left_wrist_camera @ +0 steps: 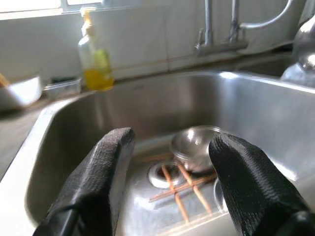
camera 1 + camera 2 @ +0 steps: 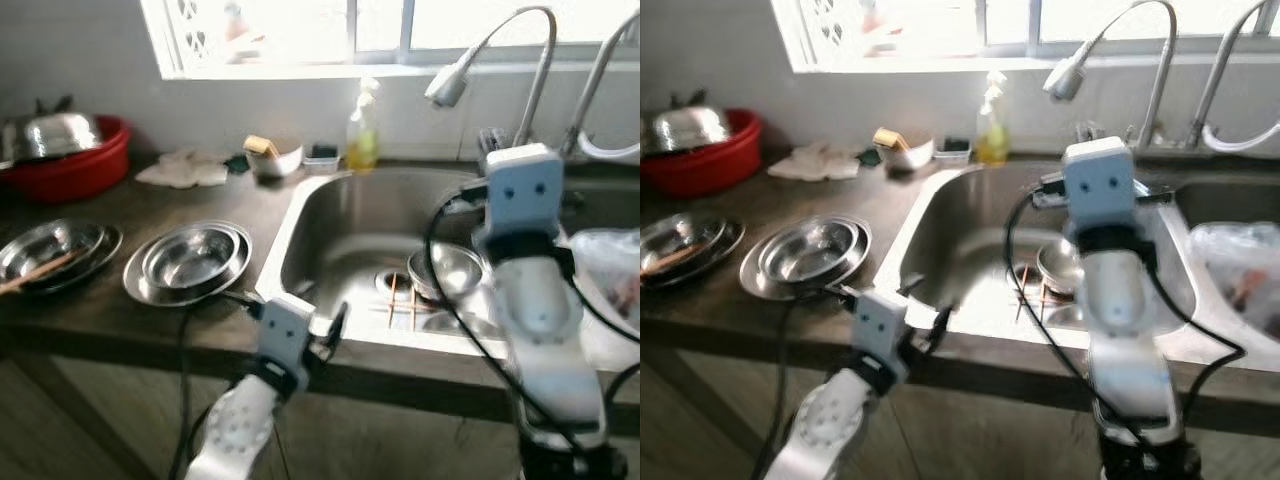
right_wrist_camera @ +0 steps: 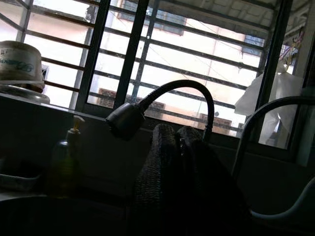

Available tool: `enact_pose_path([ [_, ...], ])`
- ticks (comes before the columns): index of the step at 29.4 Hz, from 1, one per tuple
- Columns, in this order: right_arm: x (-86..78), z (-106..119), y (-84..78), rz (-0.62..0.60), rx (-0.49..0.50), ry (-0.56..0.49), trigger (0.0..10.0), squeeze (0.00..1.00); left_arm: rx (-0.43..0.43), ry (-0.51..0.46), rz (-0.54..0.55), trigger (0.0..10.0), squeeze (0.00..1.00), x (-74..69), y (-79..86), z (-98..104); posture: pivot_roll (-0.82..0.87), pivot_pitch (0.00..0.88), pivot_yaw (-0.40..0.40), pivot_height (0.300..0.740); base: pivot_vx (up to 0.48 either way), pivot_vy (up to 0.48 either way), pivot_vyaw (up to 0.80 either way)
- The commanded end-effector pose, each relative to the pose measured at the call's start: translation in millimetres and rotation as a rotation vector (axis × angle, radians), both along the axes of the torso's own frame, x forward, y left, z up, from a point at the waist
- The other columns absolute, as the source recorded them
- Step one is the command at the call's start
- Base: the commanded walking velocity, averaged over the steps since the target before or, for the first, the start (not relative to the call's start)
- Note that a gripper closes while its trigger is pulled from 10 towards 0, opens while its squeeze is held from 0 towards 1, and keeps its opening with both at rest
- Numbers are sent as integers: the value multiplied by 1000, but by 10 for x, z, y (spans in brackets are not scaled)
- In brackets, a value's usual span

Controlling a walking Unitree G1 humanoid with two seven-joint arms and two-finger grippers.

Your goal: Kitchen organization

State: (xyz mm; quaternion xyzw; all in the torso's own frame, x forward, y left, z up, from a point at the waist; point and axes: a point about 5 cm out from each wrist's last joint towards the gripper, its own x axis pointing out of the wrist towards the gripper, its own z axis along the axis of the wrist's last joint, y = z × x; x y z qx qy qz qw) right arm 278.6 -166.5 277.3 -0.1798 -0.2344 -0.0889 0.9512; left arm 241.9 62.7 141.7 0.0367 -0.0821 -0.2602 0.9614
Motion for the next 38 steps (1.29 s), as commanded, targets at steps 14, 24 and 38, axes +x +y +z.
enact_pose_path([
  [14,417,-132,58,110,44,180,10000,0,12,14,21,10000,0,-29,58,-28,-37,25,3,740,0,0,0],
  [24,856,-443,-68,103,45,428,10000,0,11,35,25,10000,0,-136,62,-52,-15,53,-14,740,0,0,0],
  [38,877,-849,-77,129,18,676,10000,1000,15,53,26,10000,0,-177,75,-56,-19,74,-6,740,0,0,0],
])
